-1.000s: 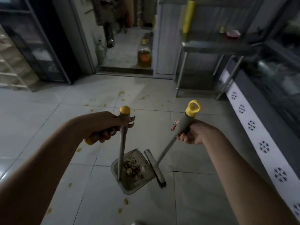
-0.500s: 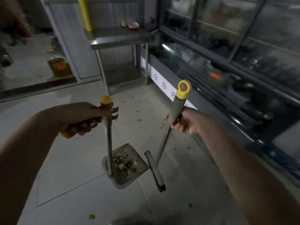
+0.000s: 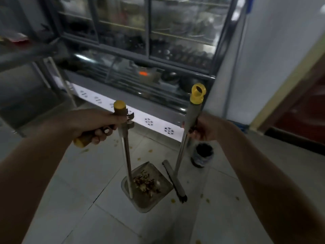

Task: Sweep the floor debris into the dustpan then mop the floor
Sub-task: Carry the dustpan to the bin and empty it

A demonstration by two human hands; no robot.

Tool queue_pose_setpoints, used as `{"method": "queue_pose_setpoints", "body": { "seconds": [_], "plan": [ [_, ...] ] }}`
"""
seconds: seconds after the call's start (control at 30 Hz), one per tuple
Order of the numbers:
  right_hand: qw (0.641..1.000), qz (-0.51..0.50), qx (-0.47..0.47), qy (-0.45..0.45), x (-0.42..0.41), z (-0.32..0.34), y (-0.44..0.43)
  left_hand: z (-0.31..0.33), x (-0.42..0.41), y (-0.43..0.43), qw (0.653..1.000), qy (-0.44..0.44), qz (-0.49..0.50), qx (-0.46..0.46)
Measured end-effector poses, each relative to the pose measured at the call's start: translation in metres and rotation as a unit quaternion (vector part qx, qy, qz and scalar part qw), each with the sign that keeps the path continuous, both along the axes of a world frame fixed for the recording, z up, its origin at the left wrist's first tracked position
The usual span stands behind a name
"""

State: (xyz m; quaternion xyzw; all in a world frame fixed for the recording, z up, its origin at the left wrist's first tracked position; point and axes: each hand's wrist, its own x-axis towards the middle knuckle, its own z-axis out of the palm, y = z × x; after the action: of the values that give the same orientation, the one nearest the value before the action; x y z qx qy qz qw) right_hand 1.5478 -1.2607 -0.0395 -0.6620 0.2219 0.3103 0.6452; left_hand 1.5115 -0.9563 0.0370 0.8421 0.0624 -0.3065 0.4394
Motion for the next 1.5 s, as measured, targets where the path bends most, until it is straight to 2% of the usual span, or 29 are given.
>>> {"method": "queue_pose_setpoints", "body": {
  "seconds": [0.13,0.27,0.47,0.93,1.07,1.5],
  "plan": [
    [0.995,-0.096,0.018,-0.005,-0.029,0.011,-0.053,0.005,0.018,-0.049,0.996,0.004,-0.088,-0.008],
    [0.99,-0.143,0.017,-0.008,-0.066,0.02,-0.099,0.01,0.03,-0.099,0.984,-0.011,-0.177,0.003],
    [0.964,-0.256,0.041,-0.056,-0.12,0.029,-0.161,0.026,0.02,-0.181,0.968,-0.023,-0.252,0.004],
    [0.963,-0.26,0.066,-0.035,-0.174,0.019,-0.364,0.032,0.013,-0.409,0.932,-0.03,-0.355,0.072],
    [0.966,-0.249,0.053,-0.041,-0.177,0.029,-0.418,0.042,0.018,-0.459,0.933,-0.034,-0.351,0.075],
    [0.95,-0.313,-0.004,-0.025,-0.112,0.033,-0.565,0.043,0.078,-0.625,0.92,-0.05,-0.381,0.082]
  ]
}}
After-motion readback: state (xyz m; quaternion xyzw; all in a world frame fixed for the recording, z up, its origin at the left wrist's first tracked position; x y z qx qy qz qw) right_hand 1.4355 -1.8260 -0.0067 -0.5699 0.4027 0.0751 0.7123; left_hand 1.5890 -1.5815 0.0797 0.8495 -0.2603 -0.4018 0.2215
